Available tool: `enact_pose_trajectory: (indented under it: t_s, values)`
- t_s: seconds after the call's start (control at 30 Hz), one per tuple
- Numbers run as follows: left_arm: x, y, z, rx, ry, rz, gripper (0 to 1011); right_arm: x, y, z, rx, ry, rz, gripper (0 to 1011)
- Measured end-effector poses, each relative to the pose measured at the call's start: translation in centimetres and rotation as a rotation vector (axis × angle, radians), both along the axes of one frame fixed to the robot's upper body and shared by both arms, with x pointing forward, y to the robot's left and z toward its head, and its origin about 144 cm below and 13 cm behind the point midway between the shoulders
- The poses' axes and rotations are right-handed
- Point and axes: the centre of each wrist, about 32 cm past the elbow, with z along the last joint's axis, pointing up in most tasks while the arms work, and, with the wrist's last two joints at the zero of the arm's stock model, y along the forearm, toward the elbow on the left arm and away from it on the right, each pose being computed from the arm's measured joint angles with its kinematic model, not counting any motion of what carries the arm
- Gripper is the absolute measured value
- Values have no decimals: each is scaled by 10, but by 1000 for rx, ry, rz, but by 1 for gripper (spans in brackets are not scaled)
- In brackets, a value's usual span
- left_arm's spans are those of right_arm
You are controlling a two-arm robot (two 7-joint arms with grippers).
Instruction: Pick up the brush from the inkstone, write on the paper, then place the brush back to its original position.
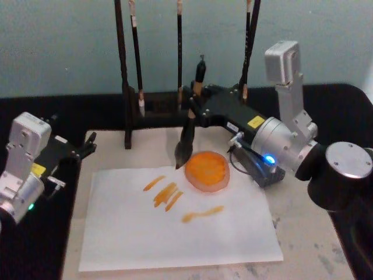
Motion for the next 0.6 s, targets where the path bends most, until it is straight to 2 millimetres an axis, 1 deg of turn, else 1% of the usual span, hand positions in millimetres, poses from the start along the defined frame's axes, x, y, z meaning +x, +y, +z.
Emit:
enact_pose_trajectory:
  t_s: [0.3,0.6]
  values:
    - [0,0,0,0,0,0,1001,-3,-14,3,59,5,-42,178]
    - [0,0,0,0,0,0,1001,-3,-36,-3,211,98,-102,178]
